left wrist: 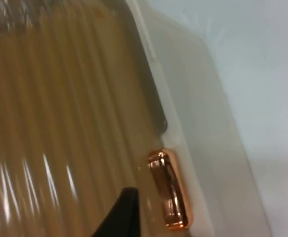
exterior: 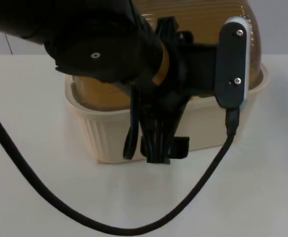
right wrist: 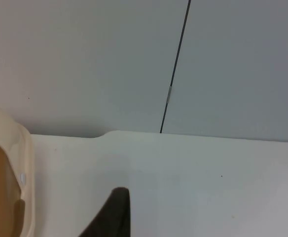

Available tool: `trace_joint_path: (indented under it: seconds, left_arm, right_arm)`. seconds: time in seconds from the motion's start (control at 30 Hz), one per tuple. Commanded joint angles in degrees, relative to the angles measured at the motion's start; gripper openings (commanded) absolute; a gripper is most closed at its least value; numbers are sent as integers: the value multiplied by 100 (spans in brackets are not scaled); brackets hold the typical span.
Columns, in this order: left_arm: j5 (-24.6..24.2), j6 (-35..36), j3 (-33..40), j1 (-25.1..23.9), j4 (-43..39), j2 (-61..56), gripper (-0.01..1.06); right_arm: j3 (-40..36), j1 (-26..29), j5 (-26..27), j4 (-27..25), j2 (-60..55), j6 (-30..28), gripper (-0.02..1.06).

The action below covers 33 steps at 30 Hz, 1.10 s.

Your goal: Open the box lid with the left hand, place the block into the box with the right hand, then close the box lid with the left hand.

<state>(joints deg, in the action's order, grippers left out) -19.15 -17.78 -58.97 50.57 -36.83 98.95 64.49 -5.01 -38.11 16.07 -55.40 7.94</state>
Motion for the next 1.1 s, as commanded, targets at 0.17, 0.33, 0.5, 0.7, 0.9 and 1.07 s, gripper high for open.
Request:
trace_joint_path:
  seconds: [0.17,0.33,0.5,0.7,0.9,1.07]
  left_arm:
    - [144,413,-18,2,-137,-1,50]
    - [545,465,-18,2,-137,-1,20]
    - [1175,465,-18,2,-167,-1,13]
    - [1186,477,-18,2,-103,112,7]
    - [1294,820,-18,-300,-36,458,0]
    - [1306,996,-18,-612,-36,482,0]
  right_arm:
    - [42,-22,-11,20,1,-3,105]
    - [42,-22,-11,20,1,-3,105]
    - [42,-22,-20,9,1,0,105]
    - [42,-22,-20,9,1,0,105]
    - [42,-22,-20,9,1,0,105]
    - [42,-22,-20,9,1,0,105]
